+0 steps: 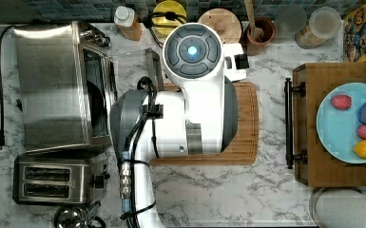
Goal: Close the oven.
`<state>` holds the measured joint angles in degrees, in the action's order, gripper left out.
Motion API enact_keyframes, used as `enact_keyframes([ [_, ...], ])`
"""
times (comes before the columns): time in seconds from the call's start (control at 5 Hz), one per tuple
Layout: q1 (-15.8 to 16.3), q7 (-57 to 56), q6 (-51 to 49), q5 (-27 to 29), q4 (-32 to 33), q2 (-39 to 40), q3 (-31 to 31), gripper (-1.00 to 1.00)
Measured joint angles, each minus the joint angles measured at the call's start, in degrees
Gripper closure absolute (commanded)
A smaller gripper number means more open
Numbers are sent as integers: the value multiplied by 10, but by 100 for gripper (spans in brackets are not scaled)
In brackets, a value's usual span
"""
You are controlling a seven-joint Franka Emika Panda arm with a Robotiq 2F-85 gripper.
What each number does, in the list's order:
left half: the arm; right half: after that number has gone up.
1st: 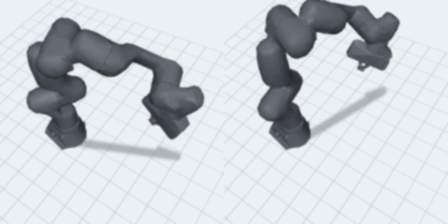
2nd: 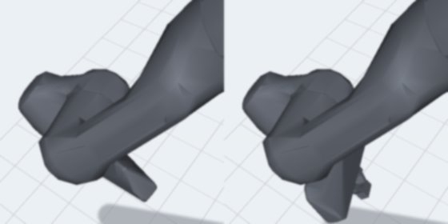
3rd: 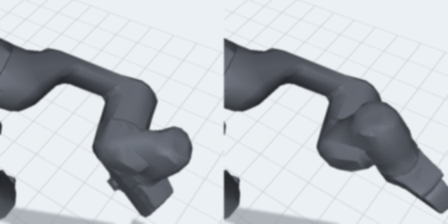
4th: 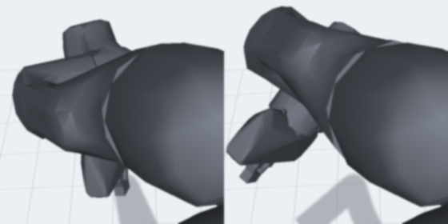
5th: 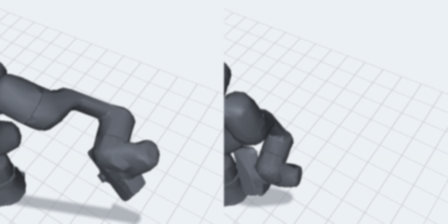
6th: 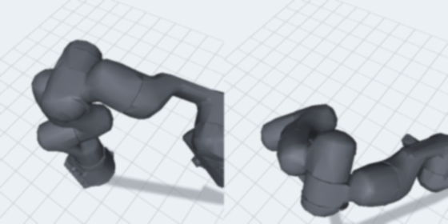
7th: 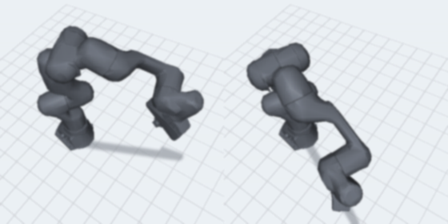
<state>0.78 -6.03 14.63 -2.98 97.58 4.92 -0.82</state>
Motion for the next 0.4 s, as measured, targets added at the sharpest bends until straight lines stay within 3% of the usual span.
enact_keyframes([
  [0.2,0,0,2,0,0,1,0,100],
  [0.4,-7,-122,2,87,2,2,0,100],
])
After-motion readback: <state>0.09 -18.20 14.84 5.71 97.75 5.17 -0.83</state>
